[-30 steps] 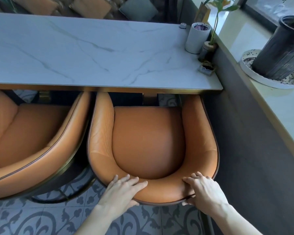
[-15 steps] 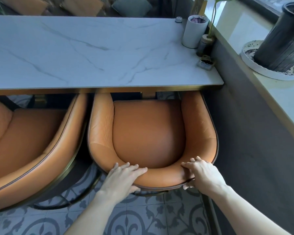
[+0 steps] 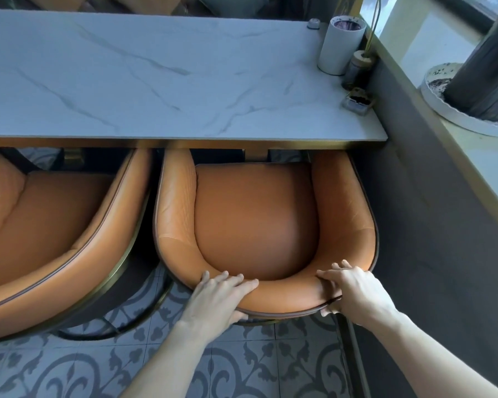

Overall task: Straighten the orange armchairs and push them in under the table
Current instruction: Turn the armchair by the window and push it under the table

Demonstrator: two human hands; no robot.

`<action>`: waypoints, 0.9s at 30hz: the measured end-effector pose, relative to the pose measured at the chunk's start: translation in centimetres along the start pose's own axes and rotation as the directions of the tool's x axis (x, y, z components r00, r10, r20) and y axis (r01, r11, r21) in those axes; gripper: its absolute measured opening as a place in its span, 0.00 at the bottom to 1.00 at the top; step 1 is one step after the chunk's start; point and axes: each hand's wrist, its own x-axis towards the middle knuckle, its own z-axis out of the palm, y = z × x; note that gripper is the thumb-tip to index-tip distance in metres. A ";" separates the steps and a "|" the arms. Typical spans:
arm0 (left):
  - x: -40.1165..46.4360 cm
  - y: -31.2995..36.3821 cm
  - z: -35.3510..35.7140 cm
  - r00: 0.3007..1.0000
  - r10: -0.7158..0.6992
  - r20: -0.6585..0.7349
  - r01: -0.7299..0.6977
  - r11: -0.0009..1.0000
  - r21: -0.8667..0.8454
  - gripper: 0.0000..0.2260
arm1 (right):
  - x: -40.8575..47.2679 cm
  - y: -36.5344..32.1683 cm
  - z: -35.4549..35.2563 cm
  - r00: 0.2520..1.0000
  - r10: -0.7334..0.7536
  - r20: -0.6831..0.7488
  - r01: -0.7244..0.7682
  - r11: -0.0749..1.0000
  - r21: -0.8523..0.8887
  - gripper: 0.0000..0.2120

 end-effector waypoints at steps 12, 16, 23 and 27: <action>-0.9 1.9 -1.6 0.986 -0.133 0.100 0.144 0.983 -0.113 0.32 | -1.9 -0.8 -0.1 0.998 -0.055 0.032 0.056 0.998 -0.023 0.41; -1.8 2.5 -4.1 0.978 -0.150 0.143 0.166 0.980 -0.109 0.32 | -3.2 -1.5 -1.7 0.995 -0.058 0.080 0.057 0.998 0.011 0.40; -5.6 2.4 -8.0 0.957 -0.249 0.150 0.269 0.954 -0.130 0.40 | -5.7 -4.4 -5.4 0.994 -0.066 0.084 0.069 0.997 -0.026 0.42; -8.1 1.3 -9.7 0.957 -0.272 0.102 0.284 0.948 -0.140 0.44 | -7.1 -6.4 -7.4 0.993 -0.041 0.109 0.044 0.999 -0.020 0.45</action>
